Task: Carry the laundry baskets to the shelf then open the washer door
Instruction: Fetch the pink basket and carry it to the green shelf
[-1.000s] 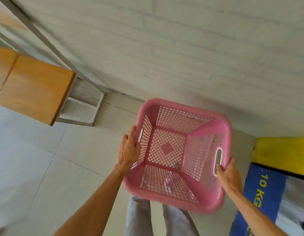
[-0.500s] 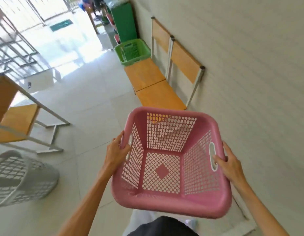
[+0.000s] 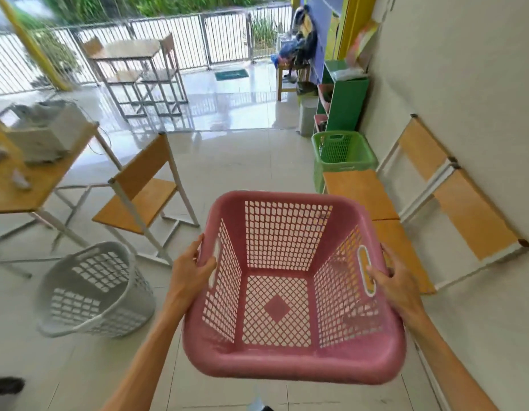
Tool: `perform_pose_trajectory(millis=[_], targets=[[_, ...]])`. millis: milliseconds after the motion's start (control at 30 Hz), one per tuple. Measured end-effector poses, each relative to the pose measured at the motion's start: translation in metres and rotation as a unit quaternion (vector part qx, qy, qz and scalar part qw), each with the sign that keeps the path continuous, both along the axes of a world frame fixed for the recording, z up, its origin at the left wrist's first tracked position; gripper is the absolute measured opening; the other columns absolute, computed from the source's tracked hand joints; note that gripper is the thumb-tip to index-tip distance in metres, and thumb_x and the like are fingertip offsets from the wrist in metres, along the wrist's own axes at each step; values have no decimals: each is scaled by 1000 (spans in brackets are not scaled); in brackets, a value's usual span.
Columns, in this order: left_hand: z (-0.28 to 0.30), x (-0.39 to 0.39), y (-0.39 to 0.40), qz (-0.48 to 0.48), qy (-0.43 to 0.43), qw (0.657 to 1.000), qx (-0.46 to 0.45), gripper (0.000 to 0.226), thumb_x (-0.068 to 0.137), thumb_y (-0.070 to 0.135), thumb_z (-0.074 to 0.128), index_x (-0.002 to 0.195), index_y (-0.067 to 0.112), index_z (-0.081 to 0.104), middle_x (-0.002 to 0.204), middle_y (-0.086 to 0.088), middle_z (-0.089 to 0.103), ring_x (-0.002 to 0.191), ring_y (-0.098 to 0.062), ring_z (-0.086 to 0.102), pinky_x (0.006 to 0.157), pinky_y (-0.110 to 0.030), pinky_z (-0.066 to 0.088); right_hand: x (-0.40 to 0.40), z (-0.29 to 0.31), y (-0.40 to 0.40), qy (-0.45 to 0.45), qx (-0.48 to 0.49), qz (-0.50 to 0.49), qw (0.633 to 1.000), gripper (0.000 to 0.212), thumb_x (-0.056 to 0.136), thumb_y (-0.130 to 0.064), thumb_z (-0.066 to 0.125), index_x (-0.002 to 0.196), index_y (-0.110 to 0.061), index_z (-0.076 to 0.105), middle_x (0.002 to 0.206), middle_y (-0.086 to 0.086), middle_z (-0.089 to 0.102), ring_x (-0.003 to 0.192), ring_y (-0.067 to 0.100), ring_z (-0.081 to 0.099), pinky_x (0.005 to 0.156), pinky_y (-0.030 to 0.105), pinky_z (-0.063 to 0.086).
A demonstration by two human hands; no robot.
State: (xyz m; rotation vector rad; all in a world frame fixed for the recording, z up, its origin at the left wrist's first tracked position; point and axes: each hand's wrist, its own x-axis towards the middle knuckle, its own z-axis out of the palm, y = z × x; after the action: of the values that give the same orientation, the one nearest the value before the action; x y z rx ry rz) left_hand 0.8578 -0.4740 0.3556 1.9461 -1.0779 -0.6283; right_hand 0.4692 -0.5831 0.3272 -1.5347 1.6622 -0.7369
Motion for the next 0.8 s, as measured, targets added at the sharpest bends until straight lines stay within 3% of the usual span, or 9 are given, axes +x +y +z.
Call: perform_pose_trajectory(millis=[67, 133, 233, 333, 467, 600, 700, 800], targets=[[9, 30, -13, 11, -6, 1000, -14, 58, 85, 4, 63, 141, 18, 53, 97, 8, 69, 76, -3, 67, 70, -16, 56, 35, 6, -24, -6, 5, 15, 1000, 64, 88, -24, 69, 146, -30, 43, 104, 2, 69, 71, 7, 66, 58, 16, 46], [14, 52, -29, 24, -17, 999, -27, 57, 86, 3, 63, 140, 19, 54, 92, 15, 64, 76, 2, 64, 64, -7, 50, 61, 10, -48, -21, 8, 22, 1000, 64, 88, -25, 70, 145, -33, 43, 100, 4, 72, 62, 7, 69, 52, 17, 48], [16, 84, -64, 30, -15, 999, -32, 57, 86, 6, 64, 141, 20, 53, 103, 4, 69, 80, -4, 68, 72, -16, 55, 94, 14, -93, -33, 10, 20, 999, 66, 86, -25, 71, 144, -38, 43, 92, 5, 75, 55, 4, 70, 49, 20, 50], [12, 116, -110, 25, -10, 999, -20, 61, 88, 11, 65, 145, 20, 48, 111, 1, 68, 83, -6, 70, 74, -14, 56, 120, 15, -142, -49, 8, 20, 999, 64, 85, -25, 72, 141, -42, 46, 91, 3, 76, 59, 9, 73, 54, 30, 56], [5, 158, -189, 17, 10, 1000, -17, 66, 85, 19, 68, 147, 24, 45, 117, -3, 70, 91, -13, 73, 84, -41, 61, 159, 18, -217, -61, 9, 22, 998, 62, 86, -22, 72, 140, -38, 47, 83, 2, 74, 56, 12, 72, 46, 21, 53], [9, 191, -278, 22, -14, 1000, -15, 63, 87, 18, 68, 146, 22, 47, 115, 0, 71, 90, -9, 72, 83, -36, 61, 194, 27, -311, -59, 11, 30, 998, 61, 86, -23, 73, 140, -34, 47, 82, -4, 72, 54, 13, 73, 46, 25, 55], [13, 216, -352, 29, -15, 999, -11, 64, 87, 17, 68, 147, 17, 46, 114, -6, 71, 89, -15, 72, 84, -39, 61, 218, 29, -391, -45, 7, 32, 998, 58, 85, -26, 73, 137, -33, 50, 83, -5, 72, 56, 15, 73, 51, 28, 56], [18, 231, -424, 13, -39, 999, -9, 59, 87, 10, 66, 144, 12, 49, 105, -6, 71, 80, -16, 68, 78, -32, 59, 240, 31, -461, -13, -7, 28, 1000, 61, 83, -25, 75, 140, -21, 52, 79, -8, 68, 56, 4, 68, 49, 17, 49]])
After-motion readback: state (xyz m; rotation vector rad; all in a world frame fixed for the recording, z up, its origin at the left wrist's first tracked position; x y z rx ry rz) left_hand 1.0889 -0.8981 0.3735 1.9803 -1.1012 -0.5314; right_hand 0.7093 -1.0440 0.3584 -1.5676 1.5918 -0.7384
